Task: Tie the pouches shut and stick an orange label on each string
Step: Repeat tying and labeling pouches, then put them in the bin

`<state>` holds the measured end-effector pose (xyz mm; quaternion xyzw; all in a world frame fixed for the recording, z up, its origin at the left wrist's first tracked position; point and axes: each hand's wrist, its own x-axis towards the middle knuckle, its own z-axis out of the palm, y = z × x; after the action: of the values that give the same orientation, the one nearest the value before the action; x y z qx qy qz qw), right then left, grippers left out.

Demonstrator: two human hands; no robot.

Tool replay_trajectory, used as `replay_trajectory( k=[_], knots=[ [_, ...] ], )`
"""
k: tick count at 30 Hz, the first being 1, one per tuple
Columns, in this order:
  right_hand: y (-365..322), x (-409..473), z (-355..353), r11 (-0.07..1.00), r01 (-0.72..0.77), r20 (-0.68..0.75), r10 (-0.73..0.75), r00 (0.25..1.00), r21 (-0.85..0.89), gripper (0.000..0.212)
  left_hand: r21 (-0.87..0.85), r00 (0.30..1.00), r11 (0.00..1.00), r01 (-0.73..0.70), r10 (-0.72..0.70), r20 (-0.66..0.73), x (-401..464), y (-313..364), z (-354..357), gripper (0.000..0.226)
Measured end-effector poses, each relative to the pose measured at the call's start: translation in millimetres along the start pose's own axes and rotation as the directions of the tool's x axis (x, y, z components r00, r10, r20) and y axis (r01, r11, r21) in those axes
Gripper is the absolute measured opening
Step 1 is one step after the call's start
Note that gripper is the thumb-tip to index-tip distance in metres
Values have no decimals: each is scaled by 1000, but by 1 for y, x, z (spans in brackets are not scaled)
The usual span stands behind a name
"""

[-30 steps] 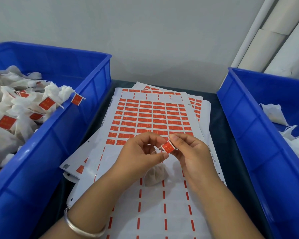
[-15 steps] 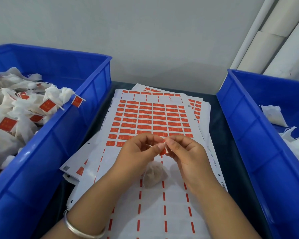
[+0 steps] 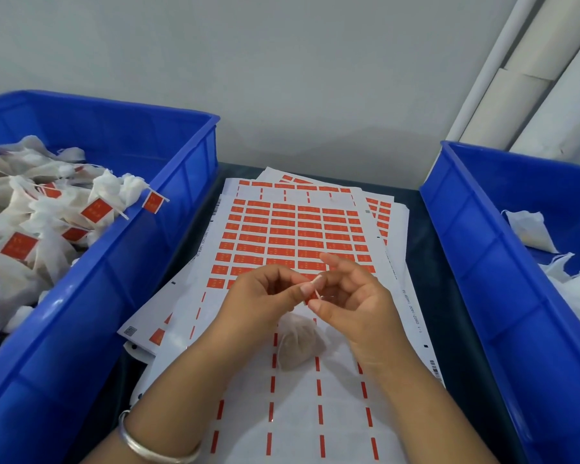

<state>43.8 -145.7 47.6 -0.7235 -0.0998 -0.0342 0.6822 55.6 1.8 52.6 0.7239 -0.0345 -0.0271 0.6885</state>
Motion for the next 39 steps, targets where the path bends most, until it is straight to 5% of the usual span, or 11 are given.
replay_trajectory(
  k=[10, 16, 25, 39],
  knots=[
    [12, 4, 3, 995, -61, -97, 69, 993, 77, 32, 1, 999, 1000, -11, 11, -46, 2, -8, 3, 8],
    [18, 6, 2, 983, -94, -135, 115, 984, 156, 34, -71, 989, 987, 144, -145, -12, 7, -10, 2, 5],
    [31, 11, -6, 916, -184, -132, 244, 961, 357, 30, 114, 995, 989, 96, -92, -38, 4, -13, 8, 15],
    [30, 7, 0, 977, -209, -103, 212, 972, 42, 24, 56, 988, 998, 16, -7, -156, -13, 36, -4, 17]
  ],
)
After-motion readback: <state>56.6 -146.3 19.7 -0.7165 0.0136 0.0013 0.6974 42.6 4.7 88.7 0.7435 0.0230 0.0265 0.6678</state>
